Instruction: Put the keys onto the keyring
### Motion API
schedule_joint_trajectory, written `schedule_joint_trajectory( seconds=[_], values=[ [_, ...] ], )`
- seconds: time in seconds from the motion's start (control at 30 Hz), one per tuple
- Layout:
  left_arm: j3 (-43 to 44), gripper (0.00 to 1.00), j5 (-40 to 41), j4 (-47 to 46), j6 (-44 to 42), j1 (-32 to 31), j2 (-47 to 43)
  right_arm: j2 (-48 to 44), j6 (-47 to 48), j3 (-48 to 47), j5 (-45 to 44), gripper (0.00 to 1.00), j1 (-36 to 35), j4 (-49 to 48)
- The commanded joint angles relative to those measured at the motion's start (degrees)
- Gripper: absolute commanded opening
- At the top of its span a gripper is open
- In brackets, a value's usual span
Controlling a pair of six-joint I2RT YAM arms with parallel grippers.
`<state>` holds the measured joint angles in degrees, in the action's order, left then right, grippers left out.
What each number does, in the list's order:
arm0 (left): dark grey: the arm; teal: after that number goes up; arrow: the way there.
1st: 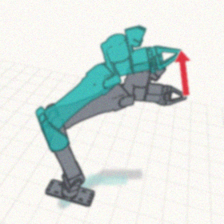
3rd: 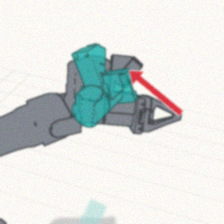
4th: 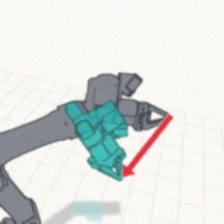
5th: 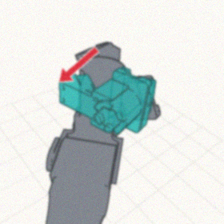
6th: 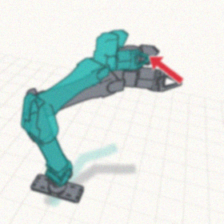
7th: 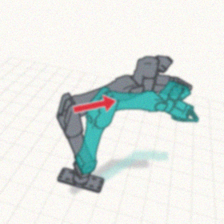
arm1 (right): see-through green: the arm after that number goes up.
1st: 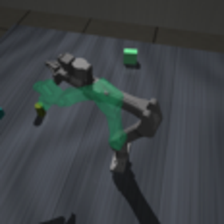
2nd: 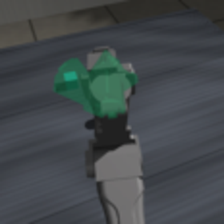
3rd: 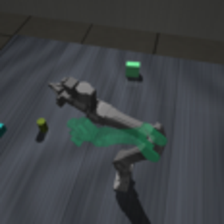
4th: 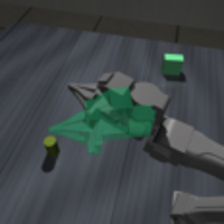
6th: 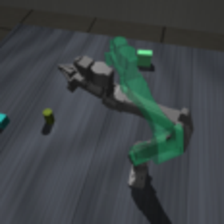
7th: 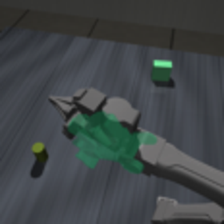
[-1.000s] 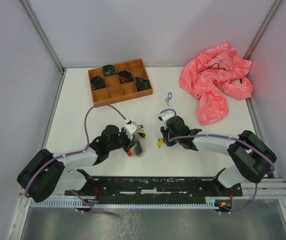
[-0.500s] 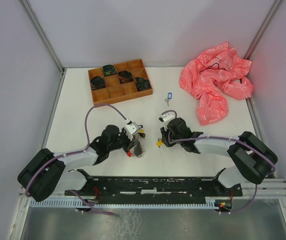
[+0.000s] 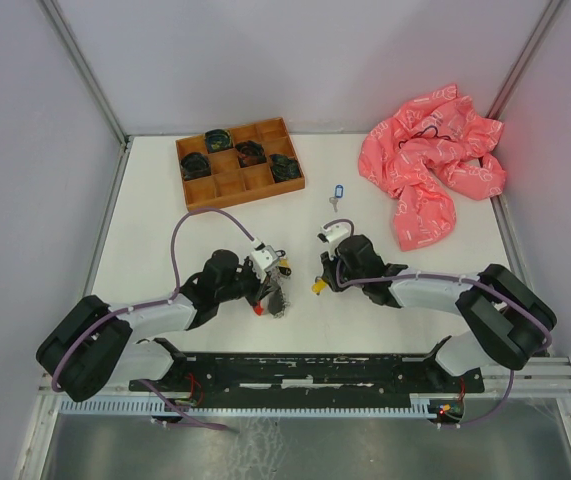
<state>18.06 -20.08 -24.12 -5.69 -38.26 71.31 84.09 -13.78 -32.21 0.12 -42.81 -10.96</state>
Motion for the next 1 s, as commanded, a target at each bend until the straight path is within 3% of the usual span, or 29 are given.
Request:
schedule_joint_trajectory(
  seconds=[0.0,0.23,0.7,0.97],
  values=[
    [2.1,0.03,-2.2,-3.2,-0.7,0.2,0.0,0.4,0.7,-0.4,0.7,0.24,0.3,-3.2],
    [2.1,0.03,-2.7,-3.2,-1.1,0.3,0.0,2.4,0.8,-0.5,1.0,0.19,0.3,-3.4],
    [2.2,0.03,-3.2,-3.1,-1.4,0.2,0.2,0.5,0.7,0.4,0.9,0.19,0.3,-2.0],
    [2.1,0.03,-3.6,-3.3,-1.8,0.3,0.4,1.1,1.7,-0.3,1.9,0.01,0.3,-2.2]
  ],
)
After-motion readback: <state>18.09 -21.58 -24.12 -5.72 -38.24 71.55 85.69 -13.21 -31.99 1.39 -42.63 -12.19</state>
